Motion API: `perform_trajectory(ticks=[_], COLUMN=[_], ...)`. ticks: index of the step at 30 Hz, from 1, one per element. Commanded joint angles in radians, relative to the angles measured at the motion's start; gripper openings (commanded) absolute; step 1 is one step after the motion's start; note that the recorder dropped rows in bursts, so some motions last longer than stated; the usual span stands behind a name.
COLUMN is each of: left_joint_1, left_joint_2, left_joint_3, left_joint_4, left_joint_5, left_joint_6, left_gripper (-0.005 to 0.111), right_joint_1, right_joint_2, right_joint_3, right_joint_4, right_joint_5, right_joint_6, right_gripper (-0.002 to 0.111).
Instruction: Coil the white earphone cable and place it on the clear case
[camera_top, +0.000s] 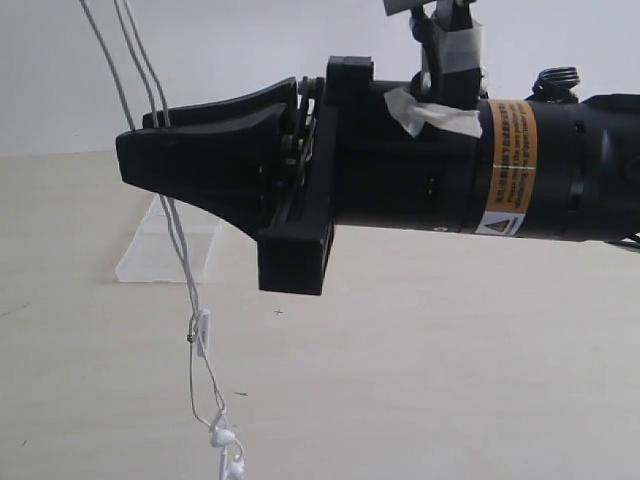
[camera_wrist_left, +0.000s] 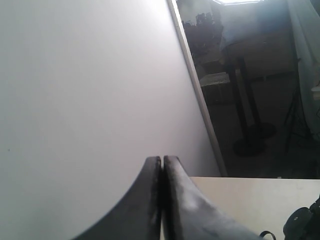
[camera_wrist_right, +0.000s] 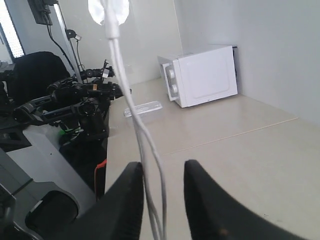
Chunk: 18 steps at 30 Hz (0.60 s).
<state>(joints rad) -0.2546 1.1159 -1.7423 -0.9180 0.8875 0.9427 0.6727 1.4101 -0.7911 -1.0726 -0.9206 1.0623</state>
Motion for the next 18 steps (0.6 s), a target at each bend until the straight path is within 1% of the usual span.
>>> perform_trajectory(ticks=[1,7,15,18], left_joint_1=[-0.005,-0.005,-0.005,-0.005], left_joint_2=[0.002,0.002,0.002,0.013], left_joint_3=[-0.006,-0.006,-0.006,-0.006], left_joint_4=[-0.008,-0.01,-0.012,-0.036], left_joint_5=[-0.012,-0.052,-0.056,-0.056], left_joint_6=[-0.007,-0.007,-0.007,-0.007], left_gripper=[0.0,0.0,0.0,0.0], right_joint_1=[0.002,0.002,0.002,0.002], right_joint_2=[0.001,0.001,0.001,0.019], right_joint_3=[-0.008,-0.008,-0.008,-0.008], right_joint_4=[-0.002,-0.002,0.0,0.027], right_joint_5=[-0.008,-0.008,-0.006,-0.011], right_joint_6=[-0.008,-0.008,-0.01,-0.023], right_gripper=[0.033,0.033,0.033,0.033])
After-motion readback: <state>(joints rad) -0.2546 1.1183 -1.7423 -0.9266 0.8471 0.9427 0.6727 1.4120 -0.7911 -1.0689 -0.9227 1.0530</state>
